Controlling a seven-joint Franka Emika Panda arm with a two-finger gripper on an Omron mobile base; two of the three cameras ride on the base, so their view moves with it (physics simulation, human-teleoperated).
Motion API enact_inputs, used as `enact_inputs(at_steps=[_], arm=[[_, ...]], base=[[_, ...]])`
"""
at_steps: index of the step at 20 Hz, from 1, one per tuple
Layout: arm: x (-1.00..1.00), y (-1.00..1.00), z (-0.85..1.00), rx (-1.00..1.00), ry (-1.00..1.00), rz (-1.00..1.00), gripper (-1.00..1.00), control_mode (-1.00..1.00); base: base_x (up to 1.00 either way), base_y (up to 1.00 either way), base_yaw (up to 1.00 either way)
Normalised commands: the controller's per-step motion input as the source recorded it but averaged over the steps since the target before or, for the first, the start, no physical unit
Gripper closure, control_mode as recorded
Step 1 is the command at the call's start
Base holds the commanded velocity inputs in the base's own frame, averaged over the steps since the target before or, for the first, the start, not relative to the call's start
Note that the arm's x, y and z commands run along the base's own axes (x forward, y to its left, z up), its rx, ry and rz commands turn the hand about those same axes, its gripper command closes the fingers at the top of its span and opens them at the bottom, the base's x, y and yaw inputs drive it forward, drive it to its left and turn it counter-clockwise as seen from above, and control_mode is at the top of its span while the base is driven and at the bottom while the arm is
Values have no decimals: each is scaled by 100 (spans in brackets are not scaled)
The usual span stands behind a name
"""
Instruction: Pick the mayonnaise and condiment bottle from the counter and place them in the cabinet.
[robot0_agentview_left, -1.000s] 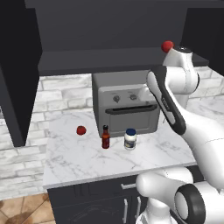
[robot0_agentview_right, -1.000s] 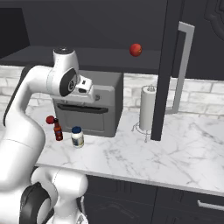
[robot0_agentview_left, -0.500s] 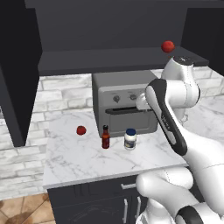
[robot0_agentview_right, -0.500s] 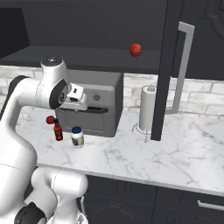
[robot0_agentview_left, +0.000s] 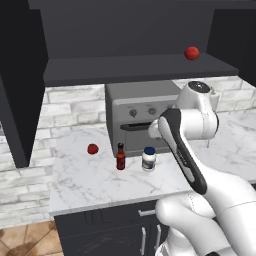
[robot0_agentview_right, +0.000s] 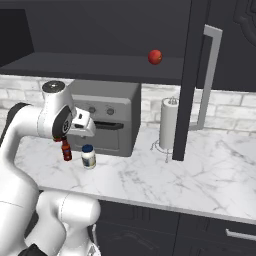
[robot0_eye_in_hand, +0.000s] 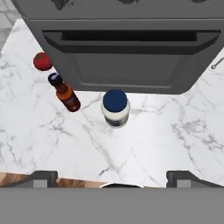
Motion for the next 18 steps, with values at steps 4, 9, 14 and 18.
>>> enact_inputs(at_steps=[4,9,14,18], arm=[[0,2,-44,0,0,0,-100,-100],[0,0,-46,0,0,0,-100,-100],[0,0,-43,0,0,0,-100,-100],[6,0,-33,0,0,0,-100,-100]], base=[[0,0,0],[0,0,0],[0,0,0],[0,0,0]])
